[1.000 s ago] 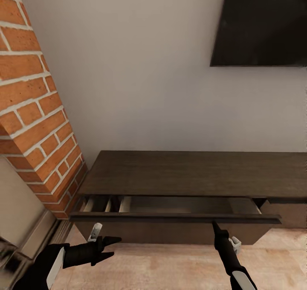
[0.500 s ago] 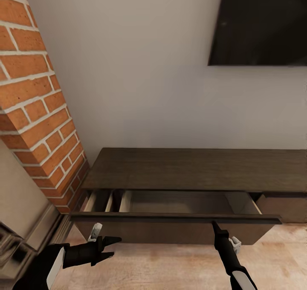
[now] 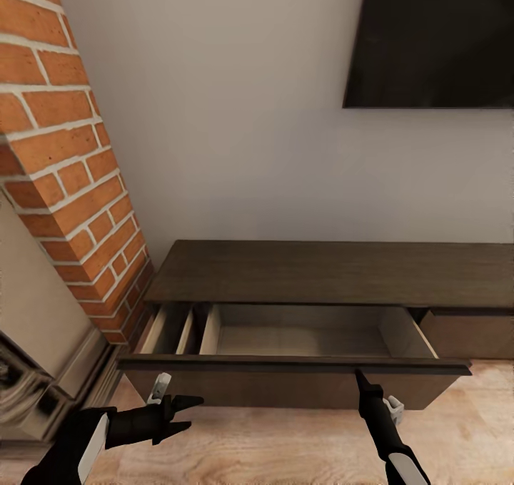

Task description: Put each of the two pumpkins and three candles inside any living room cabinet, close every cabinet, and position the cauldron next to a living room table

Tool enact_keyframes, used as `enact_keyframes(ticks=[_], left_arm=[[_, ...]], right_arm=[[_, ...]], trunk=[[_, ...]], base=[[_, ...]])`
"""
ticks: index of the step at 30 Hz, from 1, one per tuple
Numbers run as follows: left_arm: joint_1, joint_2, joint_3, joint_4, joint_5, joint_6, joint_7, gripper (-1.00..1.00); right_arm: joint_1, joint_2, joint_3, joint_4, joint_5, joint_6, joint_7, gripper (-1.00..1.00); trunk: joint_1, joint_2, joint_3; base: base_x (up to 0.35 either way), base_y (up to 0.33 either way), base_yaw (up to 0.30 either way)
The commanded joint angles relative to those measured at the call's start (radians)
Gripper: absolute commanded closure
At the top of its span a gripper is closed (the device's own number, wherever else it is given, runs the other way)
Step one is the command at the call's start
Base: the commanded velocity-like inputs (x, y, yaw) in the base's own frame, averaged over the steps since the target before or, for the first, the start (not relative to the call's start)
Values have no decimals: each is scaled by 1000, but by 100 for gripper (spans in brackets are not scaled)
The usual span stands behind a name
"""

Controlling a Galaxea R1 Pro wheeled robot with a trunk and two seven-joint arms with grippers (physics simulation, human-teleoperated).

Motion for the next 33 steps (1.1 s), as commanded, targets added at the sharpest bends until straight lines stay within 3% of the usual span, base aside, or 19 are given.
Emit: enact_keyframes(ticks=[1,33], left_arm=[[0,0,0,0,0,1,0,-100],[0,0,0,0,0,0,-1,-100]], right_arm=[[0,-1,-10,-2,-18,3,9,100],[0,-1,-9,-2,-15,0,12,100]], trunk=[[0,0,0],[0,0,0]], base=[[-132,0,0],[-94,0,0]])
